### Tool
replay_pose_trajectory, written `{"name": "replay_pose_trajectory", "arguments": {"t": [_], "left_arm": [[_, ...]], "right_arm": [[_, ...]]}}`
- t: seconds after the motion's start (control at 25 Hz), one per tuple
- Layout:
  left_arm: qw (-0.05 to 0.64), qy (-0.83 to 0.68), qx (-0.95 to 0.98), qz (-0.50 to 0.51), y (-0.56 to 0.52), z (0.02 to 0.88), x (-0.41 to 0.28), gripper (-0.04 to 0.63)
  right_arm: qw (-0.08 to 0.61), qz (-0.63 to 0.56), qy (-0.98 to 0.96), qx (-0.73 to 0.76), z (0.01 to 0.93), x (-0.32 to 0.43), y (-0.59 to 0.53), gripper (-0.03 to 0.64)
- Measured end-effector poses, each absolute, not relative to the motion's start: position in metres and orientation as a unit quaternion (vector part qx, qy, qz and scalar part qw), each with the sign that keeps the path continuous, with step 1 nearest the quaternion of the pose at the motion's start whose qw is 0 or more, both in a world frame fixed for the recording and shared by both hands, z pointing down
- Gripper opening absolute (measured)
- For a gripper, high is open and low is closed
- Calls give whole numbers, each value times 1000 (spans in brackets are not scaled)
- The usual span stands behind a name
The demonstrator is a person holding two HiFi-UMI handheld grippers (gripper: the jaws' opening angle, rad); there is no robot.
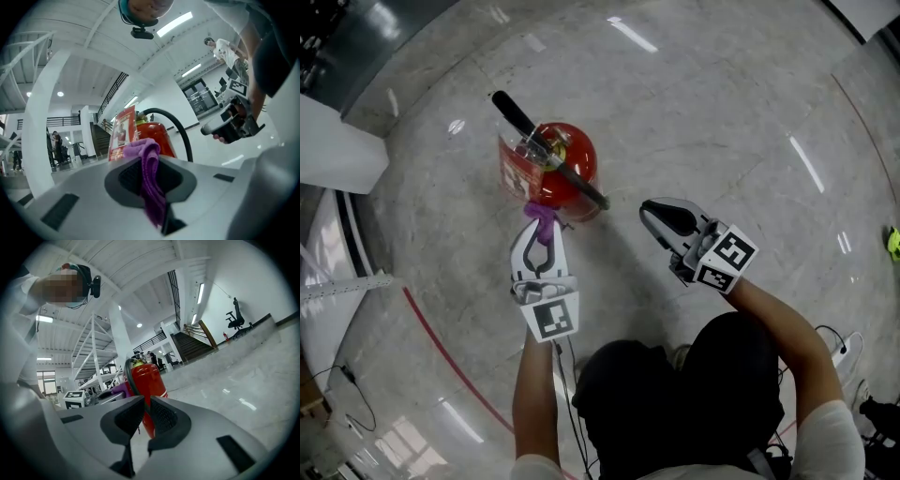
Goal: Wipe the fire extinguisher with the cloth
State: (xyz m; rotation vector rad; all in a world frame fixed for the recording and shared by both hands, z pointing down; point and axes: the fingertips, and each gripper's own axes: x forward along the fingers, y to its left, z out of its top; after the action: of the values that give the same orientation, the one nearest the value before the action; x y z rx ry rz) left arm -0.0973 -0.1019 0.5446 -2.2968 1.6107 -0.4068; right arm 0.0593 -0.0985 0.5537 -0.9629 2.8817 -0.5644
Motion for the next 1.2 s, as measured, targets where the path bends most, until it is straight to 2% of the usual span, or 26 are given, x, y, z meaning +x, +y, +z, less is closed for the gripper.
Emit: {"name": "replay_pose_trajectory", "arguments": {"t": [0.36,1.2], "left_arm": [[198,547,-798,-157,-102,542,-85,51],[130,468,-864,-133,-98,607,-33,51]], "right_arm": [[28,-183,925,-332,554,83,-99,44],[24,-177,931,-320,552,74,-87,44]]}}
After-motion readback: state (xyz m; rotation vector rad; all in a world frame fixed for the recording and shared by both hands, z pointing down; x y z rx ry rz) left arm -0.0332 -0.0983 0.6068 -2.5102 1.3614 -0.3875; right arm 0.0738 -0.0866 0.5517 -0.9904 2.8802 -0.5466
